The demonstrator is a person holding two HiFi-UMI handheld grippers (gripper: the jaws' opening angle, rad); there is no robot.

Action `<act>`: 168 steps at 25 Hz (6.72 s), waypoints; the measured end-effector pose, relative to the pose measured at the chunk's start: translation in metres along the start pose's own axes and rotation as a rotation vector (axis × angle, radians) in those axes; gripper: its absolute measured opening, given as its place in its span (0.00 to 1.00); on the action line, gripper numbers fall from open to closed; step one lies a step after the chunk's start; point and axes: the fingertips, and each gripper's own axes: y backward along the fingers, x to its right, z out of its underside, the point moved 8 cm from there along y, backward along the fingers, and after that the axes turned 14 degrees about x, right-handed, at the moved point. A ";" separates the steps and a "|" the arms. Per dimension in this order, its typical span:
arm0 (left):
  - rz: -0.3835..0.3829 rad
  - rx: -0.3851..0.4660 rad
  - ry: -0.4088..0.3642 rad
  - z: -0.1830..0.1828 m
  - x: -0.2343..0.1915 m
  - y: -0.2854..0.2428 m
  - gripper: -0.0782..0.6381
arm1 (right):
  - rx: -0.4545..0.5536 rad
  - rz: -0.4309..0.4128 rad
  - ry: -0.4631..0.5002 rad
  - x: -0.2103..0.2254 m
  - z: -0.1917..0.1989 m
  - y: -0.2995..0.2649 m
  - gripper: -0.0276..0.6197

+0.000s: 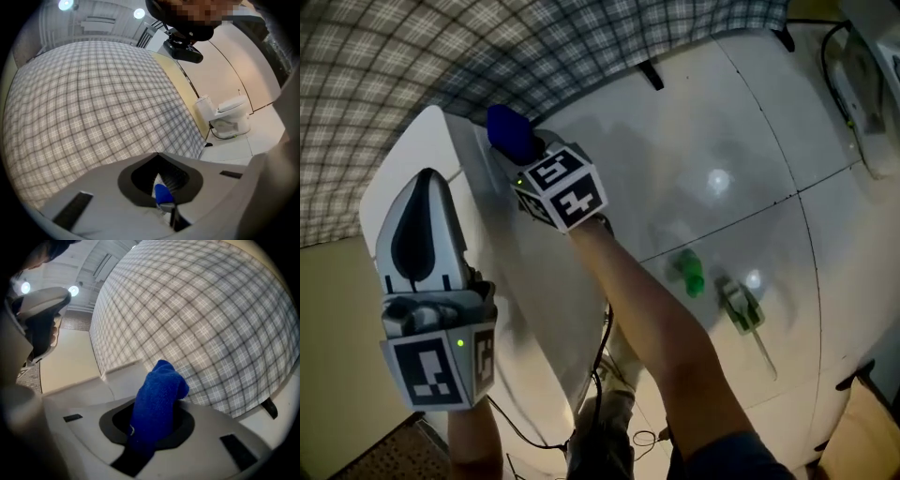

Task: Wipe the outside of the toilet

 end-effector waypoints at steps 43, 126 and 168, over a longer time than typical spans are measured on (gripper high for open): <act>0.208 -0.044 0.115 0.007 0.085 -0.014 0.13 | 0.027 0.109 -0.103 -0.007 0.060 0.075 0.16; 0.429 -0.119 0.111 0.098 0.177 0.001 0.13 | -0.194 0.457 -0.410 -0.098 0.276 0.294 0.16; 0.653 -0.018 0.196 -0.057 0.138 0.446 0.13 | 0.399 0.812 0.028 -0.484 0.089 0.438 0.16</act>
